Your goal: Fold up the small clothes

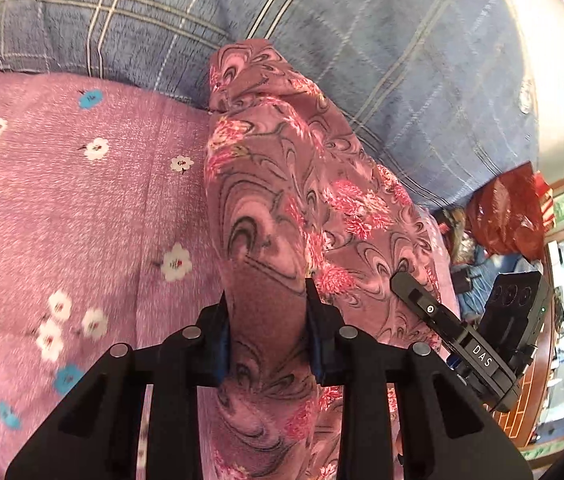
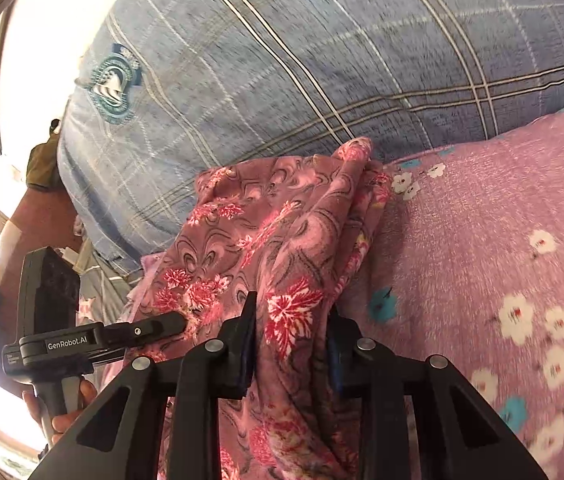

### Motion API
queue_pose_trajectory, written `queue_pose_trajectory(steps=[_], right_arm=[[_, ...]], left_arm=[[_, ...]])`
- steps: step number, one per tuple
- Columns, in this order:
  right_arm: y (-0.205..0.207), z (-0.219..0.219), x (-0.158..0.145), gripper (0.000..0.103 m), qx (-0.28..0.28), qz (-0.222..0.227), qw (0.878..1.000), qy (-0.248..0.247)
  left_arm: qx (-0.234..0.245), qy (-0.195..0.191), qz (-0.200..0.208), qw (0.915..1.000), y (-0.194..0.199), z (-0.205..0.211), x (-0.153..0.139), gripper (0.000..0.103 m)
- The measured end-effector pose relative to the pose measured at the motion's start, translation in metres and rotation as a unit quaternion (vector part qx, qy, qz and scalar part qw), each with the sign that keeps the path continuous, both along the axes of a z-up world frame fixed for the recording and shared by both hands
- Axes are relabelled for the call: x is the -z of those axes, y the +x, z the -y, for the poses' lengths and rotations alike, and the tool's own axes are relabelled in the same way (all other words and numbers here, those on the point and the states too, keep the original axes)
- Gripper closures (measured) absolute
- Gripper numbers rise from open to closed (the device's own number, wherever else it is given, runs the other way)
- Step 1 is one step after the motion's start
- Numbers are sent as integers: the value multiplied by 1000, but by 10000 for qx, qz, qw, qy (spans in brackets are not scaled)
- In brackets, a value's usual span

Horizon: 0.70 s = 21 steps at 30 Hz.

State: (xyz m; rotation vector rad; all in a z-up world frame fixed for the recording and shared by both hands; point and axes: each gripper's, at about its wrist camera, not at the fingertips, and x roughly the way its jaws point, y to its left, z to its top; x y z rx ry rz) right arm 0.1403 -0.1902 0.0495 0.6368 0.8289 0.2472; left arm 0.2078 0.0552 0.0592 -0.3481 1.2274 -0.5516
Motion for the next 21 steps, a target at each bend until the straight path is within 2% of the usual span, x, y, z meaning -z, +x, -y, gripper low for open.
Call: queue_pose_trajectory(steps=[7, 12, 17, 21], right_arm=[[-40, -29, -24, 74, -40, 144, 9999, -66], [-61, -59, -28, 74, -157, 158, 9997, -69], [-66, -90, -19, 74, -385, 49, 9992, -6], [-70, -117, 2, 73, -611, -92, 9980, 124]], left_arm=[[12, 34, 310, 9995, -38, -33, -26, 76], [-71, 221, 488, 9985, -66, -70, -34, 76], [-261, 325, 453, 9981, -85, -96, -25, 76], [-461, 285, 142, 9984, -92, -129, 2, 75]])
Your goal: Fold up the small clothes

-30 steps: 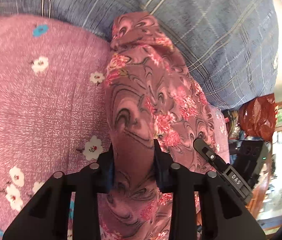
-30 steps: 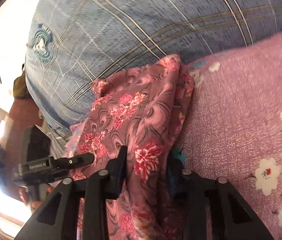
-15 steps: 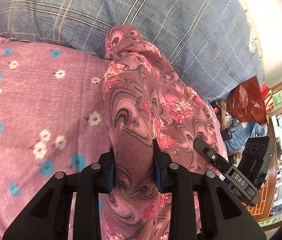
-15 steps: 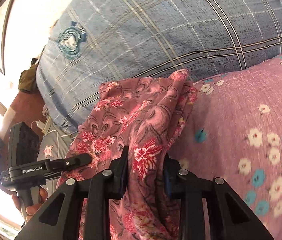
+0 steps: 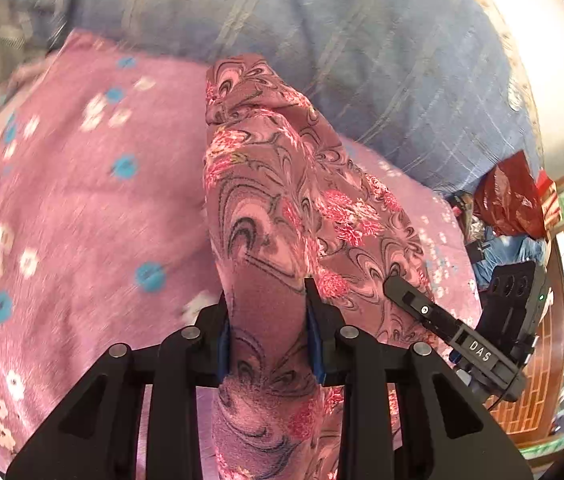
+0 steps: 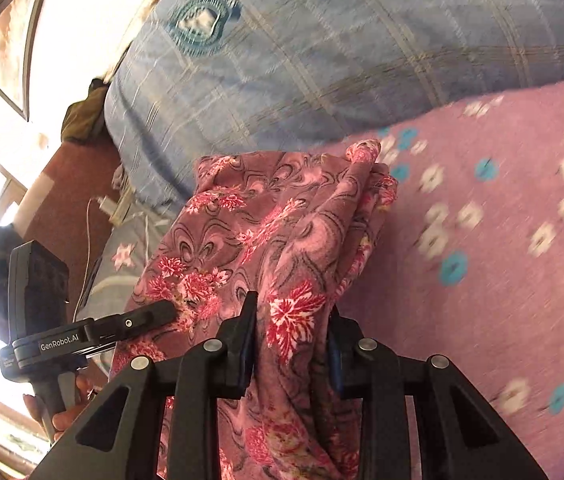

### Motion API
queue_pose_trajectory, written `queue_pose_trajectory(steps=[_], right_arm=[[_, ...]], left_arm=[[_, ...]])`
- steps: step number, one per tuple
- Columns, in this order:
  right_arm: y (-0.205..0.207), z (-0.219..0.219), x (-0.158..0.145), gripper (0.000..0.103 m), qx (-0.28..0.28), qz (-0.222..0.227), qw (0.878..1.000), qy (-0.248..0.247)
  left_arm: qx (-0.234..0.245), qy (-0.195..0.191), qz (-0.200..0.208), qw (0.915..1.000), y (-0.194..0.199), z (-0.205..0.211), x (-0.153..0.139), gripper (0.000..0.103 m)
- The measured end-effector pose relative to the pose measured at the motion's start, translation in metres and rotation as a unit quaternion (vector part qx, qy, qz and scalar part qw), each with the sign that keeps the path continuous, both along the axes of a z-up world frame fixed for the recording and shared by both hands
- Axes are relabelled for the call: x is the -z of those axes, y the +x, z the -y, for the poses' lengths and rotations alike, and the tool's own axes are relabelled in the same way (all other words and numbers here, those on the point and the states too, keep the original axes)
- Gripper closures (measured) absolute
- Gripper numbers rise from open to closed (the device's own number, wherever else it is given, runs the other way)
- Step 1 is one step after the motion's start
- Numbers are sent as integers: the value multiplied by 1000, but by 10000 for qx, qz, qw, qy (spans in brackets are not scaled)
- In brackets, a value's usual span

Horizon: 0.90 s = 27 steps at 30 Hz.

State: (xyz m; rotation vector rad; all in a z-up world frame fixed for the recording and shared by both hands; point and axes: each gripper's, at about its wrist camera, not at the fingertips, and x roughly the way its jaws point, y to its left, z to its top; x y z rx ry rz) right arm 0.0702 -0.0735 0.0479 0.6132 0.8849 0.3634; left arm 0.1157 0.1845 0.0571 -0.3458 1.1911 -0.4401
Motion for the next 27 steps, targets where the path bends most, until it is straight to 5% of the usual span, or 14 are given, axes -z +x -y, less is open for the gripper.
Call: queue_pose_trajectory(steps=[3, 5, 8, 13, 16, 18, 19, 22, 24, 27], right_arm=[[2, -18, 30, 70, -99, -369, 9989, -280], [0, -17, 39, 61, -53, -332, 9991, -271], [1, -1, 30, 59, 93, -309, 9994, -123], [23, 32, 15, 58, 651, -174, 9975, 203], [50, 27, 23, 58, 548, -332, 9978, 175], [70, 15, 26, 75, 480, -453, 9977, -177], [75, 11, 24, 99, 420, -350, 9981, -273], [83, 9, 18, 98, 423, -74, 9978, -498], [93, 12, 35, 98, 448, -375, 9960, -678], [94, 23, 47, 100, 417, -399, 9975, -396]], left_arm=[[-180, 126, -388, 9990, 4, -17, 30, 69], [-256, -340, -619, 9972, 5, -34, 42, 68], [-326, -521, -441, 9971, 13, -44, 29, 68], [-120, -251, -49, 9996, 45, -18, 7, 48], [-10, 382, 64, 9992, 78, 13, 8, 48], [30, 607, 43, 9981, 99, 17, 12, 48], [21, 671, 73, 9977, 106, 19, 14, 48], [-135, 875, -112, 9960, 140, 18, 32, 48], [-228, 891, -360, 9951, 157, 16, 48, 46], [-311, 733, -494, 9956, 168, 6, 48, 47]])
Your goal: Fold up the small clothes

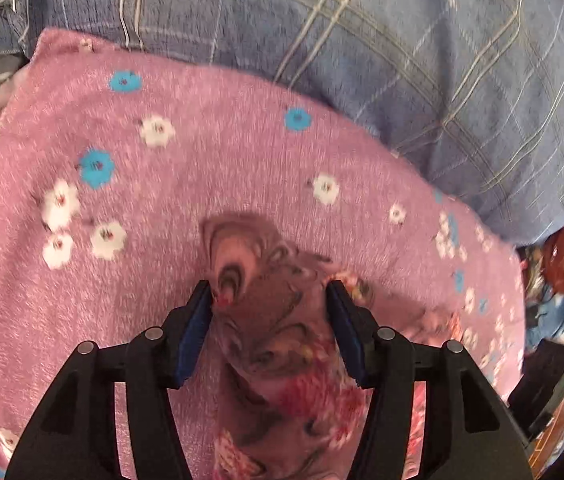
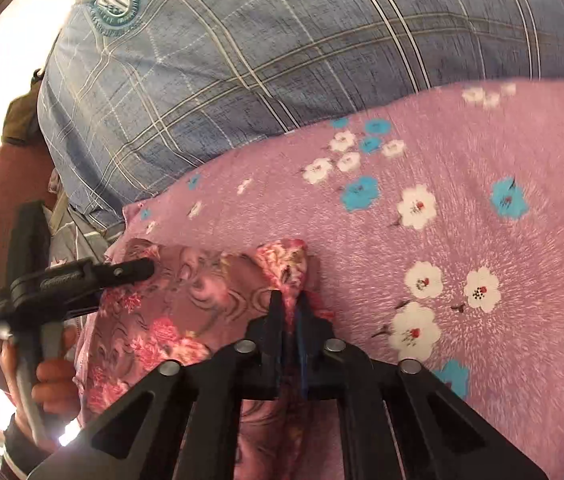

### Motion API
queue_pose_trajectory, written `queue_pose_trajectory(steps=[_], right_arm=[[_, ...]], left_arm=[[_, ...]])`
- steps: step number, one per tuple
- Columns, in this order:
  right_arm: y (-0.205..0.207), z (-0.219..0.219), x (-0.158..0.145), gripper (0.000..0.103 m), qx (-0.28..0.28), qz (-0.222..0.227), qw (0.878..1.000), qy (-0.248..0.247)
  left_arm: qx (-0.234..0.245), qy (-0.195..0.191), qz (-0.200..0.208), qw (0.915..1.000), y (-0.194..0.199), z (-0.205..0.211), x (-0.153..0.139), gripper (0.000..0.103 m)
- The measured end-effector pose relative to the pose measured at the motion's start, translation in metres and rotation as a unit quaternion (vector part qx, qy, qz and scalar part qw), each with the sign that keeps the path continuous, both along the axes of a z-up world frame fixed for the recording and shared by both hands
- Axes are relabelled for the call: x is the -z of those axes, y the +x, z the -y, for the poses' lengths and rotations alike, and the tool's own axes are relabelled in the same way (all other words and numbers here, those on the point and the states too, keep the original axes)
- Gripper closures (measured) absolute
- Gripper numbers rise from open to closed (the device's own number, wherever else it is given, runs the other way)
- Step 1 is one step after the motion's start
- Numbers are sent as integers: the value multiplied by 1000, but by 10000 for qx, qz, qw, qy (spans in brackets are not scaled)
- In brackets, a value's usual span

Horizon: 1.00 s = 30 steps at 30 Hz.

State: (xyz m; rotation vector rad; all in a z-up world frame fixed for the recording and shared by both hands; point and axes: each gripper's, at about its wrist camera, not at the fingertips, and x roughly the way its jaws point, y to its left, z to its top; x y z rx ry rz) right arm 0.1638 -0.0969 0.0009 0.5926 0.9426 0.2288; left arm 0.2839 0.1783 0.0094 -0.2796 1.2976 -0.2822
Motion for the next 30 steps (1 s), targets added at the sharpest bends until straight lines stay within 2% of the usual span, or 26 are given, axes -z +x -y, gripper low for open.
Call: queue_pose_trajectory(steps=[1, 3, 6, 9, 10, 11, 12, 13, 14, 15, 16, 17, 21, 22, 23, 24, 25, 26, 27, 30], right_arm=[[-2, 3, -3, 99, 11, -31, 10000, 54], [-11, 7, -14, 88, -1, -11, 10000, 70], [-42, 4, -40, 88, -510, 423, 9975, 241], [-77, -8, -46, 84, -877, 699, 9935, 207], [-84, -14, -39, 82, -966, 647, 9931, 158], [-87, -20, -31, 82, -1011, 536, 9934, 16], [-89, -27, -19, 84, -968, 340, 9942, -314], [-91, -33, -10, 84, -890, 303, 9943, -503], [-95, -33, -10, 82, -779, 440, 9948, -482], [-96, -33, -13, 81, -665, 378, 9959, -489], [-97, -32, -16, 74, -561, 275, 9968, -506], [-100, -30, -21, 72, -449, 208, 9976, -491], [-124, -27, -38, 70, -433, 374, 9959, -698], [-132, -29, -40, 65, -419, 390, 9949, -825], [-138, -31, -41, 53, -387, 375, 9939, -964], [-150, -33, -39, 46, -325, 319, 9921, -1168], [-156, -36, -35, 33, -264, 215, 9892, -1426], [-158, -39, -30, 27, -241, 91, 9860, -1648], [-161, -44, -23, 28, -280, -63, 9819, -1874], [-174, -48, -18, 26, -278, -250, 9779, -2056]], left_arm=[[29, 28, 10, 10000, -1, -2, -5, 47], [229, -24, 367, 9991, -21, -14, -30, 48], [572, 19, 691, 9960, -65, -22, -48, 47], [803, -357, 537, 9947, -118, -31, -31, 38], [791, -386, 452, 9951, -125, -27, -22, 38], [780, -349, 280, 9960, -134, -26, -4, 33], [721, -379, 255, 9964, -139, -26, 8, 31], [687, -347, 497, 9958, -144, -26, 5, 30], [726, -199, 525, 9958, -146, -24, 0, 30], [770, -41, 480, 9959, -147, -22, -5, 30], [820, 7, 478, 9955, -150, -22, -10, 31], [867, 59, 476, 9951, -152, -21, -15, 31], [984, 207, 737, 9922, -178, -31, -31, 30], [975, 219, 821, 9916, -189, -35, -33, 30], [962, 229, 897, 9910, -196, -37, -32, 28], [916, 353, 969, 9904, -204, -38, -31, 27], [881, 480, 1006, 9899, -210, -41, -28, 27], [864, 652, 1099, 9880, -219, -41, -26, 27], [864, 718, 1189, 9865, -225, -46, -24, 27], [769, 915, 1455, 9821, -238, -40, -30, 27]])
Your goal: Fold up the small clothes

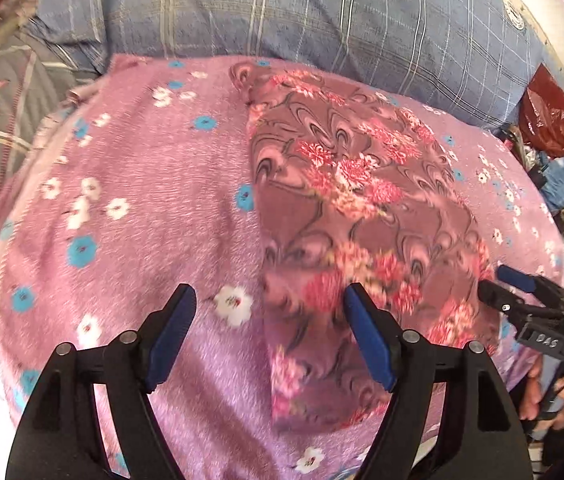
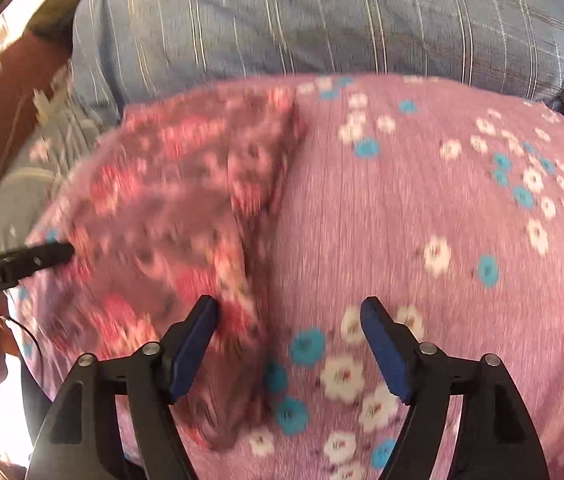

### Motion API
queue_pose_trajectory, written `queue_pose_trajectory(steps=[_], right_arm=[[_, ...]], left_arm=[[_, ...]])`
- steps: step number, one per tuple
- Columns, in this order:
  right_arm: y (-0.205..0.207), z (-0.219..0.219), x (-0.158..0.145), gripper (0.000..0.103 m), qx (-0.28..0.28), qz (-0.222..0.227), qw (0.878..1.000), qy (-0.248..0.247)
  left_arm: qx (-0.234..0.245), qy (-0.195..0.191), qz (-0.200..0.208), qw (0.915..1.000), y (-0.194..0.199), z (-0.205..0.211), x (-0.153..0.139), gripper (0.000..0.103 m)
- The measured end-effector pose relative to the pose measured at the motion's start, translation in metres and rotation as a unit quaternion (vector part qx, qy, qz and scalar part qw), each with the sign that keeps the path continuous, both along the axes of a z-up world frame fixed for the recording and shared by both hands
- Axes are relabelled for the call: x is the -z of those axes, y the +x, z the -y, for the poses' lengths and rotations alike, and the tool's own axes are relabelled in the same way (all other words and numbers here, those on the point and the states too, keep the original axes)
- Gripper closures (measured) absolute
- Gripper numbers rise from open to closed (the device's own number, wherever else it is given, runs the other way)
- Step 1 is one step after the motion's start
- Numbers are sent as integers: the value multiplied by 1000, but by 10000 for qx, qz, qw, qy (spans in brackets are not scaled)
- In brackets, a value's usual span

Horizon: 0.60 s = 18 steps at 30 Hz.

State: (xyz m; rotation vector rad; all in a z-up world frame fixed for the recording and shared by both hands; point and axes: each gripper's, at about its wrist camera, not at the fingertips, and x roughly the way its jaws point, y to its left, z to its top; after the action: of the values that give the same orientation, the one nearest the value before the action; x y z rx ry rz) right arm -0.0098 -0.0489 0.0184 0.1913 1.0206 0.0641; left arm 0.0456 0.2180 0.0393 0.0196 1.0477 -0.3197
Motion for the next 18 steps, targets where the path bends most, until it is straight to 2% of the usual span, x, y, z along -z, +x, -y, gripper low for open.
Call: queue_pose_trajectory(steps=[2, 5, 8, 11, 18], right_arm=[[-7, -4, -7, 18, 61, 47, 9997, -212], [-19, -15, -20, 6, 6, 229, 9966, -793], [-30, -26, -31, 1, -141, 348, 9925, -1166], [-38, -33, -31, 0, -225, 219, 9924, -1188], [-53, -38, -36, 0, 43, 467, 9885, -1441]], left_arm=[[-81, 85, 304, 9995, -13, -2, -7, 26], [-172, 292, 615, 9975, -30, -6, -12, 25], [-112, 581, 787, 9951, -43, -3, -13, 22], [-101, 818, 904, 9925, -56, -2, -13, 21], [156, 1001, 869, 9911, -79, 3, -7, 21]])
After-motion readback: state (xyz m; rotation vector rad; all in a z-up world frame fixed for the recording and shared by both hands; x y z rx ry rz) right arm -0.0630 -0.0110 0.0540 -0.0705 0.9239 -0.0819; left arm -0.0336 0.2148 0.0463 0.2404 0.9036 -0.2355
